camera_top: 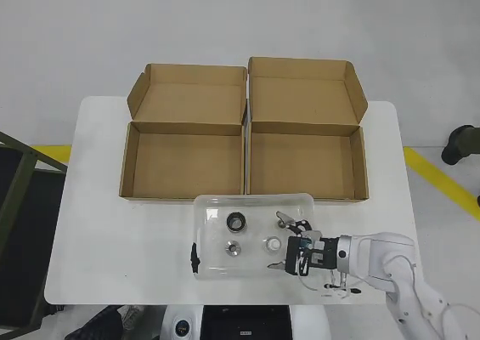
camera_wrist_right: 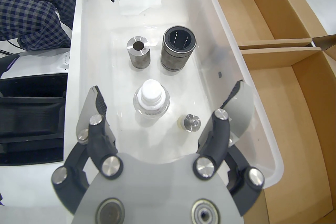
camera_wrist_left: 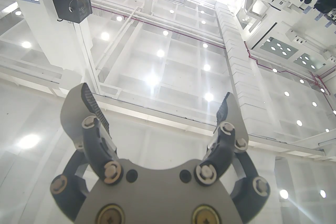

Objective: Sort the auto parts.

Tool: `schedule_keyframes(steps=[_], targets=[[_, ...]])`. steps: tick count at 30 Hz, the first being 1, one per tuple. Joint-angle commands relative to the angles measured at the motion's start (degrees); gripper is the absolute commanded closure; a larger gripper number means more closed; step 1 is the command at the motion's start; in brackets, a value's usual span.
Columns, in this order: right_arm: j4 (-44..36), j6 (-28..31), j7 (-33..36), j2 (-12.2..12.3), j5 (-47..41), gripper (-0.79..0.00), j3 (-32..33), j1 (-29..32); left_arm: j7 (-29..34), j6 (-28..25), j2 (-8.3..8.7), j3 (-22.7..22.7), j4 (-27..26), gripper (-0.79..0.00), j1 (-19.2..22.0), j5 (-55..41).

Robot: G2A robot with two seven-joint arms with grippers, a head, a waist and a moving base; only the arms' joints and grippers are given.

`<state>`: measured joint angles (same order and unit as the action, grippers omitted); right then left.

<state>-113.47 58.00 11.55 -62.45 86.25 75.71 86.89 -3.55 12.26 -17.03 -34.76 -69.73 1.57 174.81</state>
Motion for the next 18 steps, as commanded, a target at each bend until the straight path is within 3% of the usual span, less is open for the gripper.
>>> schedule_keyframes(steps=[1, 4, 10, 14, 18], targets=[[0.32, 0.00, 0.15, 0.09, -0.36, -0.520, -0.24, -0.29, 0.00, 0.00, 0.00, 0.00, 0.00, -0.785, 0.00, 0.00], [0.96, -0.12, 0.81, 0.22, -0.60, -0.459, -0.59, -0.79, 0.00, 0.00, 0.00, 0.00, 0.00, -0.785, 0.00, 0.00], [2.06, -0.39, 2.28, 0.42, -0.37, -0.446, -1.86, -1.63, 0.00, 0.00, 0.00, 0.00, 0.00, -0.785, 0.00, 0.00], [2.74, -0.47, 2.61, 0.54, -0.50, -0.357, -2.69, -2.19, 0.00, 0.00, 0.00, 0.00, 0.00, -0.785, 0.00, 0.00], [3.06, -0.54, 2.64, 0.68, -0.80, -0.209, -3.15, -2.62, 0.00, 0.00, 0.00, 0.00, 0.00, -0.785, 0.00, 0.00]])
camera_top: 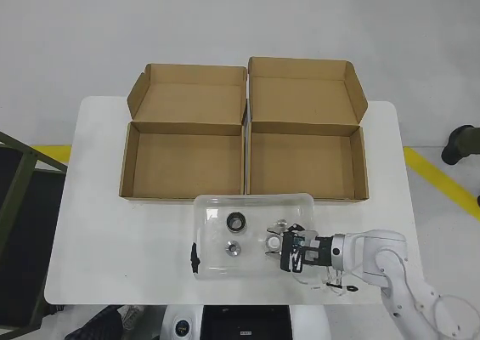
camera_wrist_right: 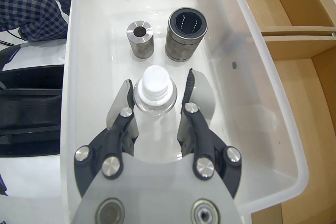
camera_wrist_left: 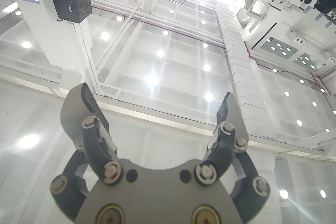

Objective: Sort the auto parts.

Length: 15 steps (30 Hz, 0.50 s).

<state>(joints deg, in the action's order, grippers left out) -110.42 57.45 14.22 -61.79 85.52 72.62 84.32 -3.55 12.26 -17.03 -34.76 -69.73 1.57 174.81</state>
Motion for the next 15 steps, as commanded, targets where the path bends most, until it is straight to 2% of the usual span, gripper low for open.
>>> schedule_keyframes(steps=[1, 3, 15], targets=[[-0.01, 0.01, -0.04, 0.07, -0.12, -0.132, -0.11, -0.17, 0.00, 0.00, 0.00, 0.00, 0.00, -0.785, 0.00, 0.00], [-0.25, 0.19, -0.23, 0.17, -0.37, 0.000, -0.19, -0.28, 0.00, 0.00, 0.00, 0.00, 0.00, -0.785, 0.00, 0.00], [-3.41, 0.07, -4.70, 1.04, -4.41, 0.000, 1.78, 0.57, 0.00, 0.00, 0.00, 0.00, 0.00, -0.785, 0.00, 0.00]])
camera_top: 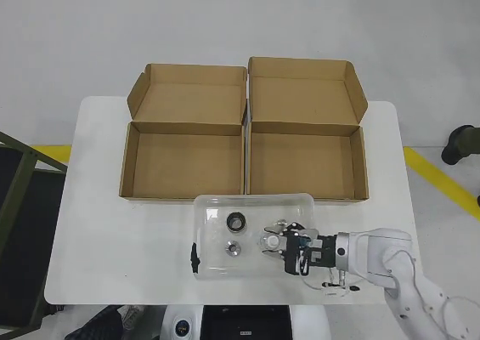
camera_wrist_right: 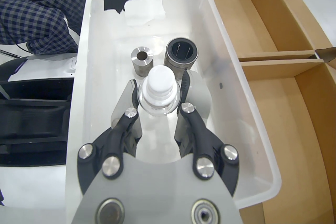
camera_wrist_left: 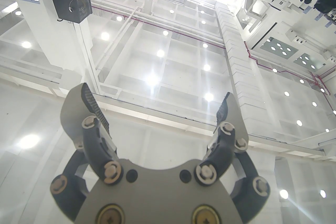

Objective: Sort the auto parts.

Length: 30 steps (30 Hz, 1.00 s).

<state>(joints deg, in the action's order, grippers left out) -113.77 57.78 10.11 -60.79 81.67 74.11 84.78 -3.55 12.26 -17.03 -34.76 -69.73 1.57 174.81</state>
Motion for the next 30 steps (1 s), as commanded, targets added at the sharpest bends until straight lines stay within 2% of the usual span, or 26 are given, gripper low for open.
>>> schedule_keyframes(steps=[1, 9, 17, 24, 30], targets=[[-0.18, -0.41, -1.12, 0.09, -1.07, 0.000, 0.52, 0.28, 0.00, 0.00, 0.00, 0.00, 0.00, -0.785, 0.00, 0.00], [0.86, -0.59, -5.66, 0.22, -7.54, 0.000, 0.81, 0.16, 0.00, 0.00, 0.00, 0.00, 0.00, -0.785, 0.00, 0.00], [5.28, -5.58, -10.07, -0.46, -17.52, 0.000, -1.10, -2.39, 0.00, 0.00, 0.00, 0.00, 0.00, -0.785, 0.00, 0.00], [5.43, -10.70, -12.87, -0.76, -24.95, 0.000, 0.25, -3.19, 0.00, 0.00, 0.00, 0.00, 0.00, -0.785, 0.00, 0.00], [5.81, -12.81, -14.62, -0.98, -32.70, 0.000, 0.95, -2.87, 0.00, 0.00, 0.00, 0.00, 0.00, -0.785, 0.00, 0.00]])
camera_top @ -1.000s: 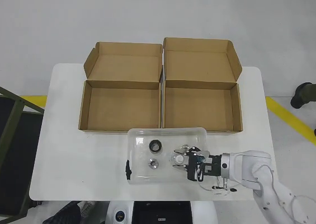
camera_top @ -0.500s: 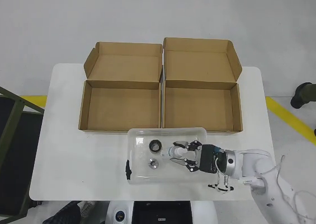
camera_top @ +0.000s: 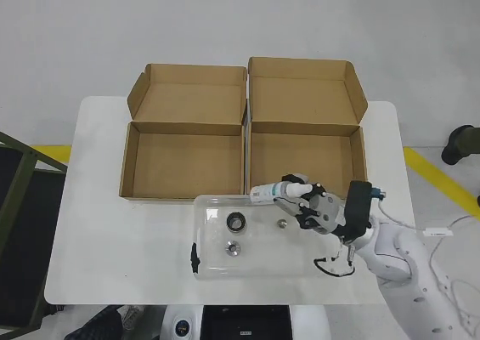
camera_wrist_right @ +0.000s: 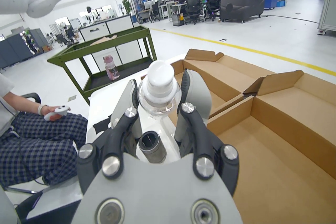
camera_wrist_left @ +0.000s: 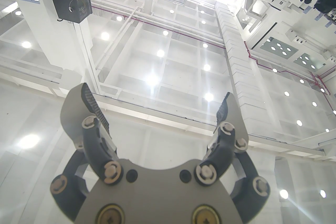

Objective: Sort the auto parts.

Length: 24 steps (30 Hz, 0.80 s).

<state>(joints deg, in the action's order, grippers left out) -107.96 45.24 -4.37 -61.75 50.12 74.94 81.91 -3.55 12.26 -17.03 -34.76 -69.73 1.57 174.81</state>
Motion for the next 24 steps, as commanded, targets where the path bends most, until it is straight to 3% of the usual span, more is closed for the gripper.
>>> schedule_keyframes(steps=[1, 24], targets=[[0.03, -0.63, -0.34, -0.05, -2.21, 0.000, 0.32, 0.01, 0.00, 0.00, 0.00, 0.00, 0.00, -0.785, 0.00, 0.00], [-2.45, -1.58, -0.60, -0.24, -12.50, 0.000, 4.39, 1.54, 0.00, 0.00, 0.00, 0.00, 0.00, -0.785, 0.00, 0.00]])
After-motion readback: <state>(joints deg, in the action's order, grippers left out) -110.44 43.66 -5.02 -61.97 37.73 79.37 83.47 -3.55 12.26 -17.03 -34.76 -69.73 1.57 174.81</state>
